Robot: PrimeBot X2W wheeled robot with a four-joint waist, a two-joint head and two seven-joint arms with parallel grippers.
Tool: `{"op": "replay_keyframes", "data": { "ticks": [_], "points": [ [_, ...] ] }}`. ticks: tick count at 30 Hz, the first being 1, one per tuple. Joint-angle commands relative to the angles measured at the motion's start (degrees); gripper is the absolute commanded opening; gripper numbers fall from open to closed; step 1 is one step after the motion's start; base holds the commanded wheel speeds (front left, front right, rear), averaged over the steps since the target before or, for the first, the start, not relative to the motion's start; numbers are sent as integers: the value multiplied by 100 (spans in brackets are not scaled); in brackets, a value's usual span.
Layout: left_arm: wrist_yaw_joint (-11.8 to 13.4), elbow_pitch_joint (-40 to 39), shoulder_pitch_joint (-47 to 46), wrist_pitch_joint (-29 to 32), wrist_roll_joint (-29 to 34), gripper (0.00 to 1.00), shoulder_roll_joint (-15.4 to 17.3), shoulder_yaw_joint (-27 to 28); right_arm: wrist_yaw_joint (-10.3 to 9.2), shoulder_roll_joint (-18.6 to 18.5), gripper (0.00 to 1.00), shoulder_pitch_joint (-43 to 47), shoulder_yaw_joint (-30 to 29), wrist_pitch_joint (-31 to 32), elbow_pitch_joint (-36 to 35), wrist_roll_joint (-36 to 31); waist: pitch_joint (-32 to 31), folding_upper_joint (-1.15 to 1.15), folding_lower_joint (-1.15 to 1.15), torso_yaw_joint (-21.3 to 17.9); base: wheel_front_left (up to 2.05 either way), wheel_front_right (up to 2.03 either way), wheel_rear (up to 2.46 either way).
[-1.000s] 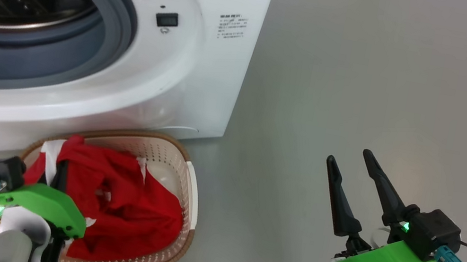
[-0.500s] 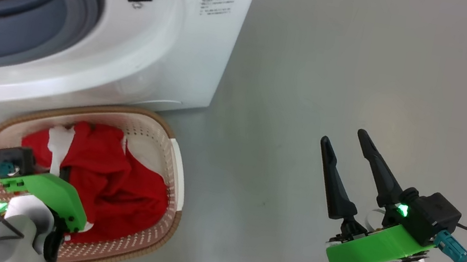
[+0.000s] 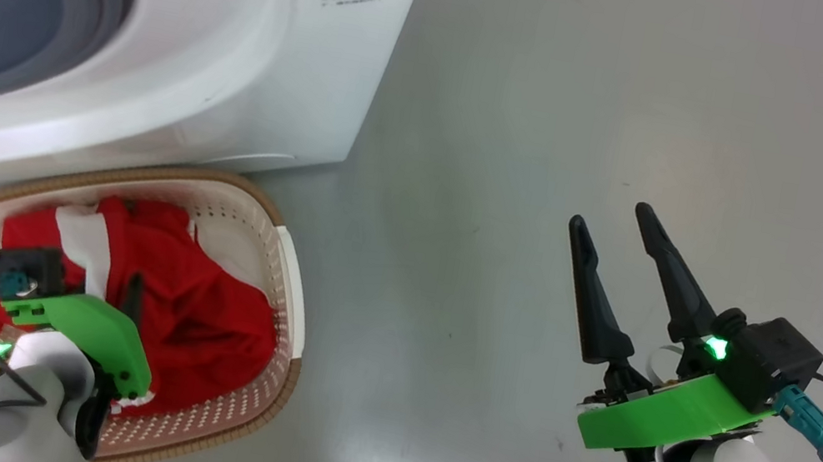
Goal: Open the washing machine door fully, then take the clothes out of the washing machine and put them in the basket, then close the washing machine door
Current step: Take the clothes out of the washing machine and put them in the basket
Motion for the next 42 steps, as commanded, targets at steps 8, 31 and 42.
{"op": "replay_keyframes", "data": {
  "ticks": [8, 31, 42],
  "points": [
    [-207, -86, 182, -517, -61, 100, 116, 118, 26, 28, 100, 59, 15, -37, -71, -53, -485, 0, 0, 212, 0, 0, 0],
    [-177, -3260, 1991, -593, 391, 100, 36, 640, 26, -209, 100, 702, -223, -37, -43, -322, -2244, 0, 0, 651, 0, 0, 0],
    [-243, -4653, 3018, -594, 650, 100, -93, 841, 26, -150, 100, 1202, -407, -37, -167, -364, -2939, 0, 0, 659, 0, 0, 0]
  ]
}}
